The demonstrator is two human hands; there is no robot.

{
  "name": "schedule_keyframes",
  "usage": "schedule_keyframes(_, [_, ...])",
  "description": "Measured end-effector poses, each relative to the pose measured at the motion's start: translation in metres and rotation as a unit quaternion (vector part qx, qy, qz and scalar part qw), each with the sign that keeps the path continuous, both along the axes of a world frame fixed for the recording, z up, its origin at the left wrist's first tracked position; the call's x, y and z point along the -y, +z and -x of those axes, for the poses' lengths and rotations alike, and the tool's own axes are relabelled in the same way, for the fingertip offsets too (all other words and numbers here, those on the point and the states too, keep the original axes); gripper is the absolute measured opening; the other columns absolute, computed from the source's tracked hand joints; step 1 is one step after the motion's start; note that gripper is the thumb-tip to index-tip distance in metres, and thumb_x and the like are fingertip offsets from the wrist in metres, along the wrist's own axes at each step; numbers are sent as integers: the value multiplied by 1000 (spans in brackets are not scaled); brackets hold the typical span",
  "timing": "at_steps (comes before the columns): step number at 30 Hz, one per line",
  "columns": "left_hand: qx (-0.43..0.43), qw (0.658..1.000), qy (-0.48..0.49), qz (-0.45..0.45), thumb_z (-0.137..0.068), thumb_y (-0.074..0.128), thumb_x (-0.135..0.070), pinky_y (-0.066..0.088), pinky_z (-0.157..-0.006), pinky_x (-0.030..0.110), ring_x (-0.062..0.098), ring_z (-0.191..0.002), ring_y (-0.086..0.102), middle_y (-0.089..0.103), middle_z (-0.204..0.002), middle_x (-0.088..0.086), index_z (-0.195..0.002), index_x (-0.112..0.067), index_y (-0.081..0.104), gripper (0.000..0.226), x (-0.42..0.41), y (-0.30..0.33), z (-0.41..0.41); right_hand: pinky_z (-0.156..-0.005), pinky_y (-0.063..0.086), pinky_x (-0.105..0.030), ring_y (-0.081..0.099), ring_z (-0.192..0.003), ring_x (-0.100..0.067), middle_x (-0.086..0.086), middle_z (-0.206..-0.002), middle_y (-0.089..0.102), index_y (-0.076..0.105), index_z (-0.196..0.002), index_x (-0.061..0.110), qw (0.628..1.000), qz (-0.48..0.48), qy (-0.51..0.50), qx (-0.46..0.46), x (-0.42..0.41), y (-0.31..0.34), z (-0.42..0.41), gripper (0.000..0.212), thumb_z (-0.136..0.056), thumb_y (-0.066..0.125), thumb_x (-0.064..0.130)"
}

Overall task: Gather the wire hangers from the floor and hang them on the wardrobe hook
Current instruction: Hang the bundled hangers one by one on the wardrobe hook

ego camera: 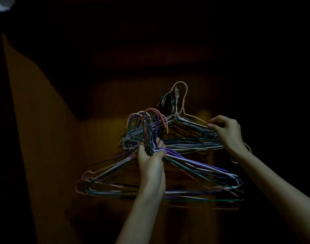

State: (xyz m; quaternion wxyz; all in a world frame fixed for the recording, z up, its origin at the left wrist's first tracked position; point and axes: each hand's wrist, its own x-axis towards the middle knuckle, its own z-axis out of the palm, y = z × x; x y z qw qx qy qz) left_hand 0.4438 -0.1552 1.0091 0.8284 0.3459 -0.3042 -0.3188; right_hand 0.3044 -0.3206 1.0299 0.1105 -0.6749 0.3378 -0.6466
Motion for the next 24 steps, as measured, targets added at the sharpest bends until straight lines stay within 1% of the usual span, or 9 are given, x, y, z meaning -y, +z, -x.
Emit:
schedule_keyframes(4, [14,1000,17,14,-87,40,21,42,-97,30,18,-108,57,57,-119,8,-150,-19,11,81,10,4,-3,-77,51,-38,60,-85,-17,2,-81,62,66,-80,20,1000,-17,-11,-23,17,1,-11,5,-83,68,17])
schedule_keyframes(8, [22,999,28,13,-87,40,21,41,-99,31,19,-111,56,54,-130,13,-151,-20,6,83,15,6,-3,-76,48,-34,56,-85,-11,5,-84,62,65,-80,24,998,-32,-19,-41,27,5,-17,7,-84,67,19])
schedule_keyframes(13, [31,999,28,19,-87,40,22,41,-99,31,21,-117,55,53,-133,14,-151,-19,7,82,19,6,-2,-80,50,-35,58,-89,-12,1,-91,67,68,-83,21,997,-49,-6,-66,34,6,-19,3,-85,66,19])
schedule_keyframes(17, [39,999,34,11,-87,41,21,41,-96,29,18,-112,56,54,-132,12,-151,-20,5,84,22,6,1,-82,52,-35,63,-92,-16,-4,-96,70,67,-84,18,996,-60,17,-64,35,2,-21,3,-85,66,17])
schedule_keyframes(19, [50,998,35,9,-87,41,21,41,-95,27,16,-109,57,55,-130,11,-151,-20,7,83,22,5,3,-79,52,-33,64,-91,-16,-5,-98,70,66,-84,20,995,-67,5,-71,35,2,-22,3,-86,66,19])
schedule_keyframes(20, [53,998,35,8,-87,41,21,42,-95,27,15,-108,57,55,-129,10,-150,-20,7,83,22,4,4,-77,51,-31,64,-92,-17,-5,-99,70,66,-86,20,995,-69,-2,-75,34,1,-23,1,-86,65,20])
schedule_keyframes(22, [55,998,33,7,-87,42,21,42,-97,28,15,-108,57,56,-127,8,-150,-20,9,82,20,2,7,-76,49,-30,63,-95,-19,-6,-102,70,68,-92,17,995,-62,-14,-83,32,0,-23,8,-87,64,22])
schedule_keyframes(24, [54,998,30,5,-87,42,20,42,-98,28,16,-111,57,56,-129,9,-150,-20,8,82,18,0,8,-76,49,-30,62,-95,-17,-6,-104,69,69,-100,15,994,-50,-21,-93,26,0,-22,15,-89,62,22])
